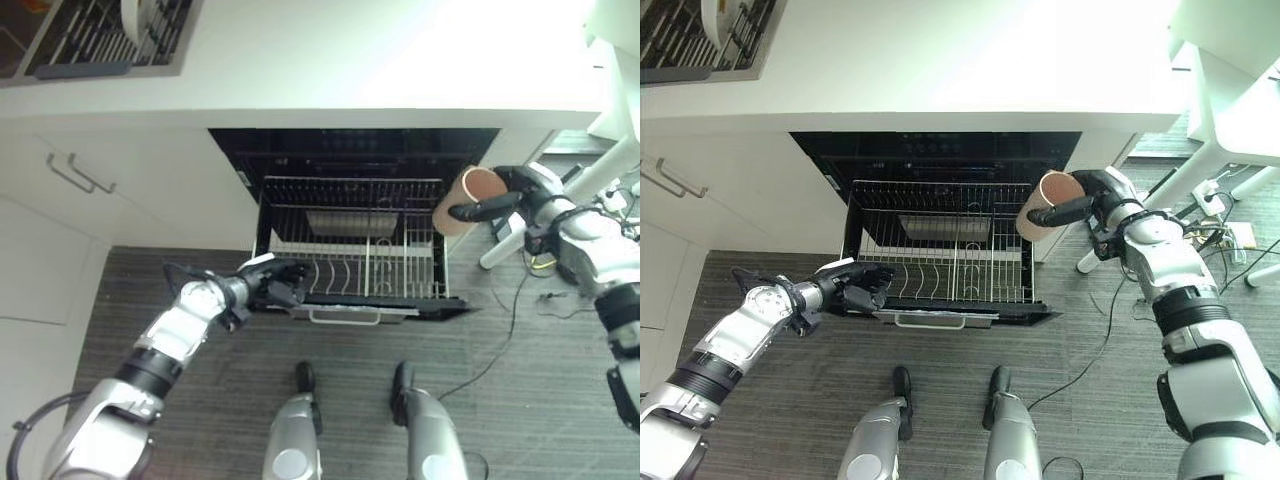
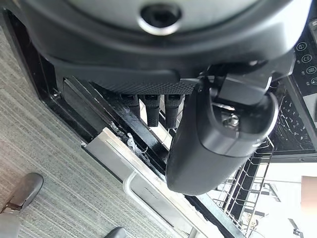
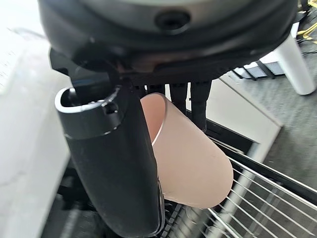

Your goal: Place the dishes in the dishwasher.

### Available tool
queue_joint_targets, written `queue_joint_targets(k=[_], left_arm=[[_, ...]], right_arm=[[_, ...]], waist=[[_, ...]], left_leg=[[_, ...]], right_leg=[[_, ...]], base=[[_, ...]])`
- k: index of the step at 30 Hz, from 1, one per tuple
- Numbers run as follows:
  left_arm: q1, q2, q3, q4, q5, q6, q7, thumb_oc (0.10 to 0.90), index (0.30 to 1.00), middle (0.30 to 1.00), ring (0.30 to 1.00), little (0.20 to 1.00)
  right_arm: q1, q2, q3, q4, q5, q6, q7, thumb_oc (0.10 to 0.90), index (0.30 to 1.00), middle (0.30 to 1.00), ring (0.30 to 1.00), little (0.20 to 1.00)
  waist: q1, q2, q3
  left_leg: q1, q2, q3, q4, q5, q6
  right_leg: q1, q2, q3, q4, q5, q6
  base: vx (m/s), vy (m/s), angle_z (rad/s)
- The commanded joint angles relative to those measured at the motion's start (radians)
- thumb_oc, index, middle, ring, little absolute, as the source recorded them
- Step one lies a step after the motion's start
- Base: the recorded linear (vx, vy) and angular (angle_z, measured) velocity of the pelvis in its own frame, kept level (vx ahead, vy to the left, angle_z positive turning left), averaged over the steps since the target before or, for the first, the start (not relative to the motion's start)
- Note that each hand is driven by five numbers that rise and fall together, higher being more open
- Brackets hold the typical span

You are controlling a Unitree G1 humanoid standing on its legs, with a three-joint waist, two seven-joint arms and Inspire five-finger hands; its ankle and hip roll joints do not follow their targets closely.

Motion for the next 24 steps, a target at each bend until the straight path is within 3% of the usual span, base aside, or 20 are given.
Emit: queue_joint_targets(k=[1,6,12,22,23,24], left_arm=[[0.0,0.07,-0.063,-0.052,-0.02,-0.015,-0.059,0.8,0.9,0.9,0.9,0.9],[-0.101,0.099,-0.114,-0.046,-0.069,-0.023,-0.066,0.8,0.9,0.9,0.9,0.9],[-0.134,0.115,-0.124,-0.058,-0.083,-0.019,-0.075,0.8,0.9,0.9,0.9,0.9],[-0.168,0.128,-0.115,-0.064,-0.116,-0.032,-0.064,0.8,0.9,0.9,0.9,0.9],[-0.168,0.129,-0.114,-0.066,-0.114,-0.031,-0.067,0.8,0.9,0.9,0.9,0.9],[-0.169,0.132,-0.114,-0.07,-0.113,-0.031,-0.068,0.8,0.9,0.9,0.9,0.9]], right_arm=[[-0.126,-0.022,0.016,0.0,-0.015,-0.05,0.034,0.4,0.3,0.3,0.3,0.3],[-0.305,0.004,0.15,0.246,-0.069,0.04,0.174,0.4,0.3,0.3,0.3,0.3],[-0.373,0.017,0.216,0.319,-0.175,0.107,0.286,0.4,0.3,0.3,0.3,0.3],[-0.401,0.067,0.243,0.404,-0.302,0.165,0.365,0.4,0.3,0.3,0.3,0.3],[-0.399,0.067,0.243,0.407,-0.315,0.162,0.356,0.569,0.554,0.554,0.554,0.554],[-0.398,0.065,0.247,0.406,-0.327,0.152,0.346,0.8,0.9,0.9,0.9,0.9]], waist=[[0.031,-0.021,-0.069],[0.071,-0.014,-0.029],[0.089,-0.016,-0.016],[0.117,-0.026,0.001],[0.118,-0.027,0.002],[0.12,-0.028,0.004]], left_leg=[[-0.008,0.047,-0.054,0.127,-0.121,-0.043],[-0.028,0.034,-0.079,0.127,-0.119,-0.043],[-0.042,0.029,-0.09,0.127,-0.116,-0.041],[-0.056,0.028,-0.098,0.127,-0.112,-0.039],[-0.056,0.029,-0.1,0.127,-0.112,-0.039],[-0.057,0.029,-0.1,0.127,-0.112,-0.038]], right_leg=[[0.059,-0.086,-0.018,-0.049,-0.044,0.107],[0.054,-0.089,-0.035,-0.049,-0.046,0.105],[0.044,-0.089,-0.039,-0.049,-0.045,0.104],[0.039,-0.085,-0.05,-0.049,-0.046,0.103],[0.04,-0.085,-0.05,-0.049,-0.045,0.103],[0.041,-0.084,-0.052,-0.049,-0.045,0.103]], base=[[-0.04,-0.068,0.02],[-0.06,-0.048,0.08],[-0.02,-0.015,0.07],[-0.01,-0.007,0.03],[-0.01,-0.04,0.01],[-0.01,-0.037,0.03]])
